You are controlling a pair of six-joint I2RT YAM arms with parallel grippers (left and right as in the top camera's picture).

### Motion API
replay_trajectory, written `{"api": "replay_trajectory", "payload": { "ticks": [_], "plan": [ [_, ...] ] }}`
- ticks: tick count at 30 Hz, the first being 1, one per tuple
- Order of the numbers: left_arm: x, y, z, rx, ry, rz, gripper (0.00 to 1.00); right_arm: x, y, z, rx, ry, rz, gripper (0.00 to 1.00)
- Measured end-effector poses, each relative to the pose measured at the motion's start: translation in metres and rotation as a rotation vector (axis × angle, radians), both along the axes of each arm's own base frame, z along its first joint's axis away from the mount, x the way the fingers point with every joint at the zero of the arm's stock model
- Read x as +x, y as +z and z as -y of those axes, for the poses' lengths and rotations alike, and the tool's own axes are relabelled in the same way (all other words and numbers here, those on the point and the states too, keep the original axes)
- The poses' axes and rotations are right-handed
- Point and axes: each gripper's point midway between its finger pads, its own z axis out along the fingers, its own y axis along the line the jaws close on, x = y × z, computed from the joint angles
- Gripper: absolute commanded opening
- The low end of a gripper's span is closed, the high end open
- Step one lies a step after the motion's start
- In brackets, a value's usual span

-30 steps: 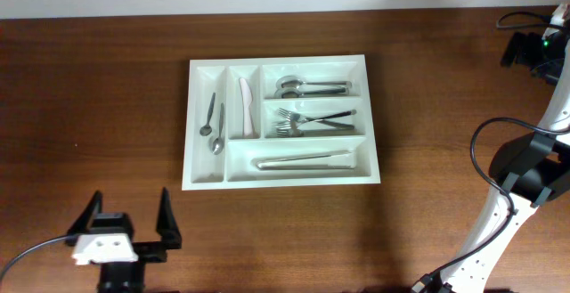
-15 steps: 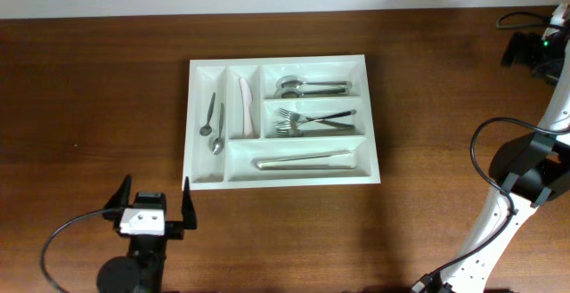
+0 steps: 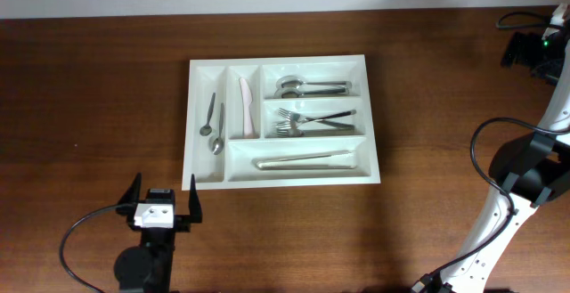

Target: Pack container

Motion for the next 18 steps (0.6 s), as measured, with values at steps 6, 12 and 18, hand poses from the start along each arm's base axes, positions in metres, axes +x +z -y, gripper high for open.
{"api": "replay_trajectory", "payload": {
  "ticks": [6,12,18],
  "plan": [
    [0.0001,-0.0018,-0.0020,0.001,0.012,-0.004,0.99,0.0000,0.0002,0.0000,0.000,0.001,0.000,0.99],
    [0.0000,-0.0017,-0.0034,0.001,0.020,-0.004,0.99,0.0000,0.0000,0.0000,0.000,0.000,0.000,0.98],
    [0.0000,-0.0018,-0.0039,0.002,0.023,-0.004,0.99,0.0000,0.0000,0.0000,0.000,0.000,0.000,0.99]
  ]
}}
